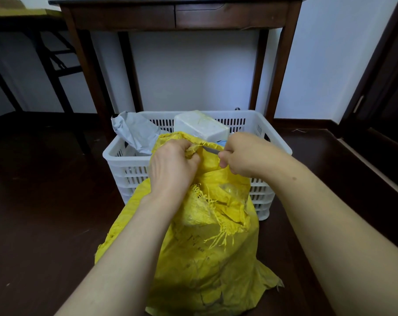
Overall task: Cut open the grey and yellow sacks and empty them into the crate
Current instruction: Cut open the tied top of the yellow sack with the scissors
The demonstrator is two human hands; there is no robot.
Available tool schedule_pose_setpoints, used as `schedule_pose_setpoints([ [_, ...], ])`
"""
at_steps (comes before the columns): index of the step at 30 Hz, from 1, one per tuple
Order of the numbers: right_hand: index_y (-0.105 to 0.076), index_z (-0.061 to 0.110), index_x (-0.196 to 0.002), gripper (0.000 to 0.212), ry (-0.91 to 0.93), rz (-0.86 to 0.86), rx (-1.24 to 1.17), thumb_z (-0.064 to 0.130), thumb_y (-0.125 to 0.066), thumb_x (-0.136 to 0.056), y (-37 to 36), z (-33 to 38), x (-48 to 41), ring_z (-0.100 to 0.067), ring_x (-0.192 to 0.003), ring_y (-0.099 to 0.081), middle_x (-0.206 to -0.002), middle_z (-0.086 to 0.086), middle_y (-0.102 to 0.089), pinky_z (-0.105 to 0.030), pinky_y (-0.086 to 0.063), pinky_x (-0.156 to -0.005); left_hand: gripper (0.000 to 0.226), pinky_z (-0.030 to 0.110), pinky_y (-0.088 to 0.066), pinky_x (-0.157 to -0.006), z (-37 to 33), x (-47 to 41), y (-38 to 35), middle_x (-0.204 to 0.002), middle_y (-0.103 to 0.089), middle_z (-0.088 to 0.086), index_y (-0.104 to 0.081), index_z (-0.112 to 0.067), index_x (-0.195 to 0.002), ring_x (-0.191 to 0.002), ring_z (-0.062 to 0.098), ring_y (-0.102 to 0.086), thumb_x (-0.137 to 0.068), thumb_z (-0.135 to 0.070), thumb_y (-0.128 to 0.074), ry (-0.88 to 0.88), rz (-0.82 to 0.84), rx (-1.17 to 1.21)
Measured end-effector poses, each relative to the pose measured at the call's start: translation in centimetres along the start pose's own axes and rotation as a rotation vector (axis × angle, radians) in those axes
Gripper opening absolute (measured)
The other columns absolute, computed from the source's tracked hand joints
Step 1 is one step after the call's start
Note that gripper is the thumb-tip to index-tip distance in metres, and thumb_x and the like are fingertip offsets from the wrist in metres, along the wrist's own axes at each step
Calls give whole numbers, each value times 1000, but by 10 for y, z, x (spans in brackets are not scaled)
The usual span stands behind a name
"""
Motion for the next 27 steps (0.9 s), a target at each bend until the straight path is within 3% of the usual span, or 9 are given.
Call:
schedule_pose_setpoints([
  [14,-66,18,-99,22,63,-57,-1,31,-48,-97,5,6,-2,-28,-94,-60,-91,-4,-61,-39,-50,-82,18,39,-44,-75,1,-2,6,-94,-68,13,-73,-15,-95,-93,36,-59,-79,-18,-65,-3,-43,6],
  [19,-56,22,-86,17,87,-139,116,34,-49,-97,8,11,-3,-26,-95,-55,-89,-1,-51,-32,-34,-68,20,39,-44,-76,3,-3,7,-97,-68,12,-73,-14,-98,-94,35,-59,-80,-18,-64,-3,-54,9],
  [24,-62,20,-99,21,142,-262,164,36,-49,-97,11,22,-1,-28,-102,-58,-103,-4,-61,-30,-31,-67,21,39,-42,-75,2,-1,9,-97,-68,14,-73,-12,-99,-94,36,-59,-80,-15,-64,-23,-81,-5],
  [27,-64,20,-100,22,123,-279,117,35,-48,-97,8,20,-3,-28,-102,-58,-95,-4,-59,-30,-31,-66,20,40,-39,-73,0,1,8,-93,-67,16,-72,-10,-97,-91,37,-58,-81,-14,-63,-40,-80,-26],
])
Point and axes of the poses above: each hand's wrist, its own x-axis away from the middle knuckle, its own y-axis out of the back of the hand, z = x × y, the point moved 10 cm from there along -x, towards the middle knuckle
